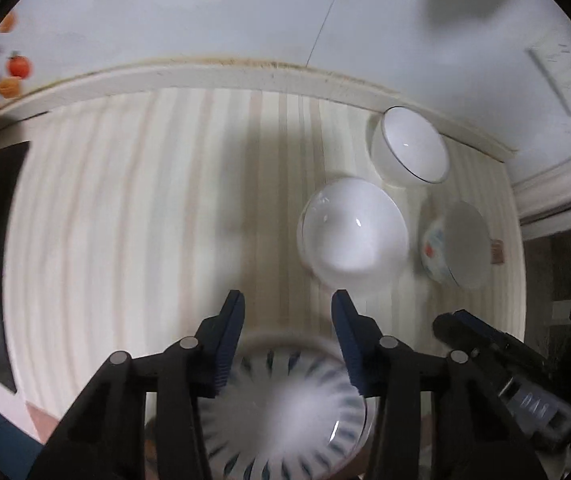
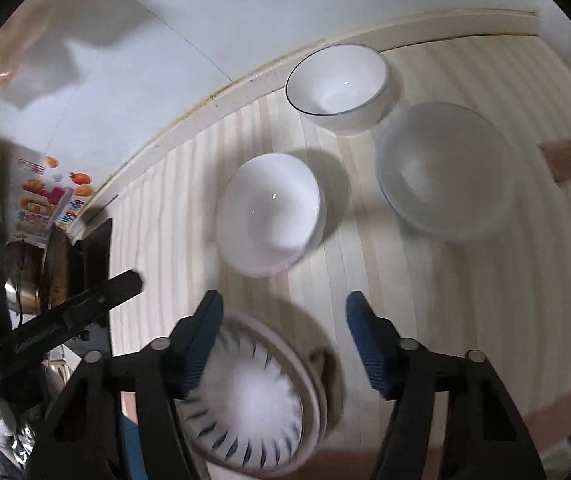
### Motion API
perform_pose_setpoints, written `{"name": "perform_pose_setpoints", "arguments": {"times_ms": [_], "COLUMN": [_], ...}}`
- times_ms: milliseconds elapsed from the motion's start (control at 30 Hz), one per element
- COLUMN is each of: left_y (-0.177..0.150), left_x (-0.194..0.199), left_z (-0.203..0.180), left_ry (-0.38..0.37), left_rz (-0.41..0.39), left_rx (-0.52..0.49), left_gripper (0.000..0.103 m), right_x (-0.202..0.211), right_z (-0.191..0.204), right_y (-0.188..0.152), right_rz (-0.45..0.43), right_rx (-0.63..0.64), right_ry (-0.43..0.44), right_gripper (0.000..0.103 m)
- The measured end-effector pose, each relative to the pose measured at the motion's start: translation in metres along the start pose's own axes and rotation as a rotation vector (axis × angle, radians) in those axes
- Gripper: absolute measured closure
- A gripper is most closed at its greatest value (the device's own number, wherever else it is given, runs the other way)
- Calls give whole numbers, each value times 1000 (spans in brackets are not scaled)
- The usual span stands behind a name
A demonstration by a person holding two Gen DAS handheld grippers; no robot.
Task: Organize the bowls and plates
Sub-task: 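Reach both grippers to the plain white bowl and pinch its rim, then lift the plain white bowl with both grippers toward the blue-dot bowl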
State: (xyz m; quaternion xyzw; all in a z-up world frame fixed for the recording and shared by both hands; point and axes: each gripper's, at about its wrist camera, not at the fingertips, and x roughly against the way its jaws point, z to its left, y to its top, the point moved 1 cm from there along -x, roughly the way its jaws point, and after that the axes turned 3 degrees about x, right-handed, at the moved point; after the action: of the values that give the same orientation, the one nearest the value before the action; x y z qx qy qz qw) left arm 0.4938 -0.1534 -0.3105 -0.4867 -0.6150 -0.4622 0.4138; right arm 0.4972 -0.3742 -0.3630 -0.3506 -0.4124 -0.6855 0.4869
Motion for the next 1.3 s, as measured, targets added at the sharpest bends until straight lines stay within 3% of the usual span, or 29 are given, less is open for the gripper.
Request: {"name": "perform_pose_setpoints", "arguments": {"times_ms": [267,367,433,667,1033,1300], "left_y": [38,44,46,36,-25,-68], "left_x": [-75,-96,-103,-91,-15,-13], "left_z": [-7,-6,-6,-18,-58,-99], "left_ry": [42,18,7,27,-14,-88], "left_rz": [109,149,160,132,79,131], "left_rx": [14,22,24,-12,-106,-166], "left_gripper": [62,80,89,91,91,91], "right_x": [-81,-100,-110,-118,-26,26], "right_z": [-6,-8,-8,-6,-8,-53], "right_y": [51,57,58,58,24,-27], "right_rz": [112,139,159,167,116,118], "right_rx": [69,82,94,109,156,99], "right_ry": [-80,-123,-149,-142,-93,-108], "right_gripper": [69,74,86,87,87,87]}}
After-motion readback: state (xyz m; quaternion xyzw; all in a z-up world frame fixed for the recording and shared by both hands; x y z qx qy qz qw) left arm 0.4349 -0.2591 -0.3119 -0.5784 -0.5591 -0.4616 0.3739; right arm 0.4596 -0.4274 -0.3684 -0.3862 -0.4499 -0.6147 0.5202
